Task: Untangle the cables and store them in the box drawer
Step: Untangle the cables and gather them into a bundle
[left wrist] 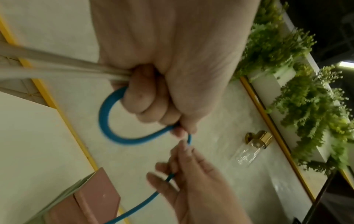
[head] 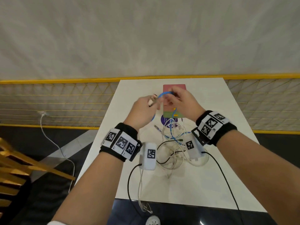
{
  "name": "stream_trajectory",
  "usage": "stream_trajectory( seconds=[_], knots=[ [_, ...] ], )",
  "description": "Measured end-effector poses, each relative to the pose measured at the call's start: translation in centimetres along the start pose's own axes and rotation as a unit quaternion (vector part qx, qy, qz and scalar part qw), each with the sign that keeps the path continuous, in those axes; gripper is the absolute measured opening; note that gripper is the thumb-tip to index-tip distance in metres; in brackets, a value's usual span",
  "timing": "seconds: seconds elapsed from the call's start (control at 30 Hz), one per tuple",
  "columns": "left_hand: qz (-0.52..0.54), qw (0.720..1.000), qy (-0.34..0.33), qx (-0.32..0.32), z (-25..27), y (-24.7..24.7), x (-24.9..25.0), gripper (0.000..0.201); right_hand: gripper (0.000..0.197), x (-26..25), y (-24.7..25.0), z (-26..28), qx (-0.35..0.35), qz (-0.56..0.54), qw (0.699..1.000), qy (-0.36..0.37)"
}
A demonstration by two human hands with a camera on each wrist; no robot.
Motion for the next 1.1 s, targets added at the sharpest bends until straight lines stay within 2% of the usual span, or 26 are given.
stream_trajectory(
  seconds=[0.07,0.13,0.17,0.23,0.27,0.3,0.37,0.4,0.43,0.47,0.5,0.53,0.57,0.63,0.73,0.8,0.83,0.87,0.93,0.97,1.0,1.03,1.1],
  knots=[
    [0.050,0.992,-0.016,0.116,-0.1,3.0,0.1,0.035,0.030,1.7,-0.1,0.6,-0.020,0.027,0.999,-0.030],
    [0.112,0.965,-0.017,0.235,0.0,6.5,-0.9,0.034,0.028,4.1,-0.6,1.7,-0.050,0.074,0.993,-0.071],
    [0.124,0.954,-0.006,0.274,0.2,7.6,-1.6,0.031,0.027,5.0,-0.8,2.3,-0.060,0.084,0.991,-0.089],
    [0.113,0.946,0.007,0.305,0.5,8.5,-2.3,0.016,0.027,5.8,-0.7,3.0,-0.054,0.062,0.991,-0.106],
    [0.093,0.949,-0.015,0.301,0.7,8.4,-1.7,0.013,0.027,5.6,-0.6,2.9,-0.042,0.047,0.992,-0.106],
    [0.070,0.956,-0.052,0.281,0.7,7.6,-0.9,0.028,0.028,4.9,-0.3,2.7,-0.030,0.045,0.994,-0.095],
    [0.024,0.978,-0.117,0.173,0.5,4.1,1.0,0.056,0.029,2.6,-0.1,1.8,-0.024,0.076,0.996,-0.050],
    [-0.011,0.986,-0.122,0.109,0.1,2.0,1.4,0.058,0.027,1.3,-0.2,1.2,-0.027,0.099,0.994,-0.022],
    [-0.045,0.991,-0.110,0.061,-0.3,0.3,1.4,0.051,0.023,-0.1,-0.3,0.8,-0.029,0.116,0.993,0.008],
    [-0.058,0.994,-0.089,0.039,-0.8,-0.7,1.0,0.036,0.019,-1.4,-0.3,0.5,-0.030,0.121,0.992,0.038],
    [-0.048,0.996,-0.070,0.032,-1.2,-1.1,0.7,0.020,0.017,-2.3,-0.1,0.3,-0.024,0.117,0.991,0.061],
    [-0.031,0.996,-0.074,0.044,-1.4,-0.9,0.8,0.017,0.015,-2.7,0.1,0.3,-0.017,0.102,0.992,0.071],
    [-0.019,0.994,-0.087,0.065,-1.5,-0.4,1.1,0.021,0.015,-2.6,0.3,0.4,-0.012,0.080,0.995,0.065],
    [0.033,0.983,-0.118,0.137,-1.3,1.7,1.9,0.022,0.024,-1.0,0.2,1.0,-0.018,0.052,0.998,0.027],
    [0.119,0.946,-0.131,0.271,-0.8,6.1,1.8,0.019,0.032,2.8,-0.6,2.4,-0.048,0.084,0.994,-0.053],
    [0.114,0.937,-0.118,0.309,-0.7,7.3,1.0,0.011,0.032,3.7,-0.9,2.9,-0.049,0.088,0.993,-0.067],
    [0.104,0.941,-0.116,0.301,-0.6,7.2,1.0,0.007,0.033,3.5,-0.8,2.8,-0.042,0.082,0.994,-0.065],
    [0.091,0.949,-0.123,0.277,-0.6,6.6,1.2,0.024,0.032,3.1,-0.7,2.6,-0.034,0.077,0.995,-0.059],
    [0.049,0.975,-0.146,0.158,-0.8,3.5,2.1,0.052,0.031,1.3,-0.6,1.8,-0.028,0.070,0.997,-0.036],
    [0.009,0.985,-0.148,0.092,-0.9,1.6,2.4,0.053,0.027,0.2,-0.7,1.4,-0.029,0.073,0.997,-0.013],
    [-0.036,0.987,-0.149,0.050,-1.0,0.1,2.5,0.043,0.021,-1.0,-0.7,1.1,-0.028,0.081,0.996,0.014],
    [-0.067,0.986,-0.145,0.037,-1.2,-0.6,2.3,0.031,0.017,-2.1,-0.5,0.9,-0.025,0.093,0.995,0.041],
    [-0.080,0.983,-0.151,0.070,-1.5,0.0,2.3,0.023,0.019,-3.3,0.0,0.9,-0.006,0.109,0.991,0.075]
  ],
)
Point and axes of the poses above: each hand's wrist, its own z-axis away from the middle knuckle, its own y-axis out of the back of the hand, x = y × z, the point moved 10 cm from there along -z, towards the middle knuckle, and after that the axes turned 1 degree about -x, right-handed, at the moved point
